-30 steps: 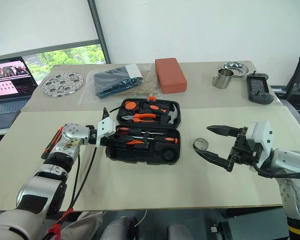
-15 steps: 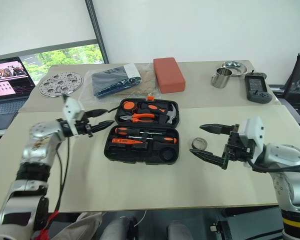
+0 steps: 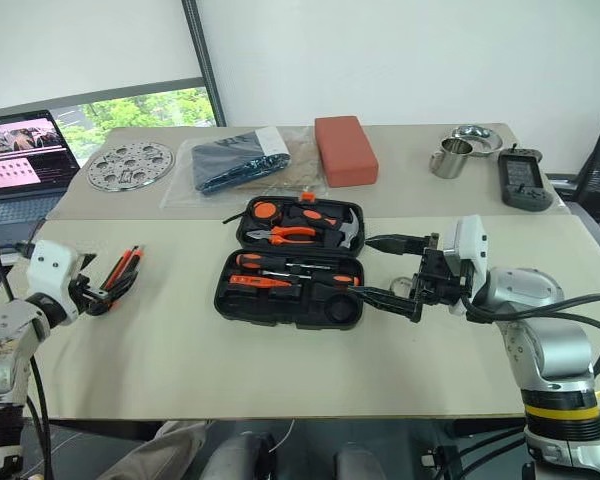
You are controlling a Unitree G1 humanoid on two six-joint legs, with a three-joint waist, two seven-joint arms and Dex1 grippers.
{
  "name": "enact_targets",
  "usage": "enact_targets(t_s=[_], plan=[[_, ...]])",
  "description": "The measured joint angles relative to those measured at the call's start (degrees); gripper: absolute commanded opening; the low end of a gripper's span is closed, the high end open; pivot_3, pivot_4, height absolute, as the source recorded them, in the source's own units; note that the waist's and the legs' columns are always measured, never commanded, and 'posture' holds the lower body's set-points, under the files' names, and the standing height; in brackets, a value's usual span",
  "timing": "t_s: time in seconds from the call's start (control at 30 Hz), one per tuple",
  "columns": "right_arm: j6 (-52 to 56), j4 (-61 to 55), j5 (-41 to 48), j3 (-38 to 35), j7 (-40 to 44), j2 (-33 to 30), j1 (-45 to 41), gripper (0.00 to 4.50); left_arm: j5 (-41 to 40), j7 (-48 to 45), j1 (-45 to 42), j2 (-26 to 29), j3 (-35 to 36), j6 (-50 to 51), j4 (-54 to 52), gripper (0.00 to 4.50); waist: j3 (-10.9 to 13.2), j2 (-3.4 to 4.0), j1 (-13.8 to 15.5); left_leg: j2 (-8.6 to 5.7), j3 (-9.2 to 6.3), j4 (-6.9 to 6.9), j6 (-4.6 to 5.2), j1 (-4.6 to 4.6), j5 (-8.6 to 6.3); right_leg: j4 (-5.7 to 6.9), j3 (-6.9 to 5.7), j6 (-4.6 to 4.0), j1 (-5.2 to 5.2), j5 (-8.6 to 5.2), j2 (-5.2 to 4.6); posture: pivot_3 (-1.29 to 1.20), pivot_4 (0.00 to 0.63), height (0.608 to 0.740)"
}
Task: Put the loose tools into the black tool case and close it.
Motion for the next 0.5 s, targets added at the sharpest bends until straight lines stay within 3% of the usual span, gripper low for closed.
enact_targets(t_s=[0.43,0.5], plan=[[0.0,-0.2,0.0,0.0,-0.5,-0.2,0.1,4.5,-0.9,0.3,-4.3,0.5,-0.3,1.5,15.4,4.47,0.0,0.01,-0.4,0.0,0.11,-0.12,-0.01,0.2,0.0,0.06,0.01,-0.01,0.01,0.0,-0.04,0.0,0.15,0.74],[0.0,-0.3,0.0,0.0,-0.5,-0.3,0.2,4.5,-1.0,-0.7,-4.6,0.9,-0.8,1.3,16.7,4.06,-0.1,0.06,-0.4,-0.01,0.15,-0.16,-0.01,0.39,-0.01,0.06,0.01,-0.03,0.16,-0.01,-0.11,0.0,0.15,0.74]])
